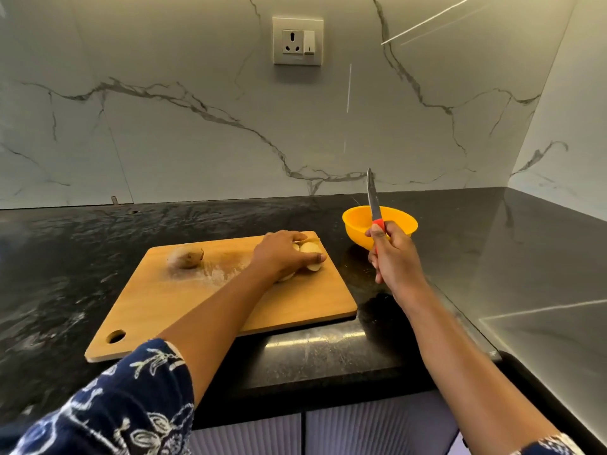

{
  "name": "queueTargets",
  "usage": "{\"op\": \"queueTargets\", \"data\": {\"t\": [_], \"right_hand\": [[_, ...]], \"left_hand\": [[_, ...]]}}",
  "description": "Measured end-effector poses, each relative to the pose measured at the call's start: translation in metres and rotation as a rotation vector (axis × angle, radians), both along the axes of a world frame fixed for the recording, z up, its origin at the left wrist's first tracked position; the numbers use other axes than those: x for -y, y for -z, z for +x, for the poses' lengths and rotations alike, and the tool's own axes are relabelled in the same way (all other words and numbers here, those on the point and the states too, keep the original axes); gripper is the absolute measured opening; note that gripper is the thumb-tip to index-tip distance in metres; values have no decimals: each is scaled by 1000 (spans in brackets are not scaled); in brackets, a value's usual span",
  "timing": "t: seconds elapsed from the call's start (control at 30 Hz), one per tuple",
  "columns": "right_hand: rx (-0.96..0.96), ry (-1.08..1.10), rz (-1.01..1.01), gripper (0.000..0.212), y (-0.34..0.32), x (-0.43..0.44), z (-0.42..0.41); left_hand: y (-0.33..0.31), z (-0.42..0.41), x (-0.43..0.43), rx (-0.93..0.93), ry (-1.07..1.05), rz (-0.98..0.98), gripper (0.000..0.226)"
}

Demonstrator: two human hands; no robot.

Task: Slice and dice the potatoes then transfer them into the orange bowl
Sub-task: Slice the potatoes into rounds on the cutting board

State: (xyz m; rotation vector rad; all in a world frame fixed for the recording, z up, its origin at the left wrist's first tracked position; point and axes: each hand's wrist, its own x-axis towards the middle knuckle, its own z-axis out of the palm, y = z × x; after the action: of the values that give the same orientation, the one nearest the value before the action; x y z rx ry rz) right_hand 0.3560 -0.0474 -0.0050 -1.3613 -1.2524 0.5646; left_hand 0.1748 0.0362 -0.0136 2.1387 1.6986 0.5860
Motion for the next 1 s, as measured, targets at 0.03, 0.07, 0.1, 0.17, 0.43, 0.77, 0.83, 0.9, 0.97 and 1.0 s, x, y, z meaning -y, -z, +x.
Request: {"op": "queueTargets", "data": {"t": [0.03,0.07,0.1,0.17,0.43,0.77,0.83,0.9,0.97,1.0], "right_hand": [[4,1,1,24,0,0,0],[9,1,1,24,1,0,0],[15,1,-2,24,2,0,0],[23,2,-15,24,3,0,1],[62,-43,-78,27,9,-2,-6],[-156,10,-137,28,13,-19,-25],[-259,-54,-192,27,9,-27,-38],[-303,-108,-274,29,3,-33,-49],[-332,-118,-317,29,-3,-39,-55],[-350,-119,-325,29,-4,-41,-56]], "left_hand": [[0,6,0,3,-10,8,72],[1,12,0,9,-25,15,72],[1,16,0,17,-42,22,71],[-2,19,2,34,-68,16,70],[-15,15,14,101,-28,-46,89],[-7,3,42,805,-371,97,69],[-8,0,40,854,-398,100,62],[-6,-5,33,912,-383,71,69],[-3,-10,26,976,-337,-12,87],[-4,-12,24,1006,-324,-49,92]]}}
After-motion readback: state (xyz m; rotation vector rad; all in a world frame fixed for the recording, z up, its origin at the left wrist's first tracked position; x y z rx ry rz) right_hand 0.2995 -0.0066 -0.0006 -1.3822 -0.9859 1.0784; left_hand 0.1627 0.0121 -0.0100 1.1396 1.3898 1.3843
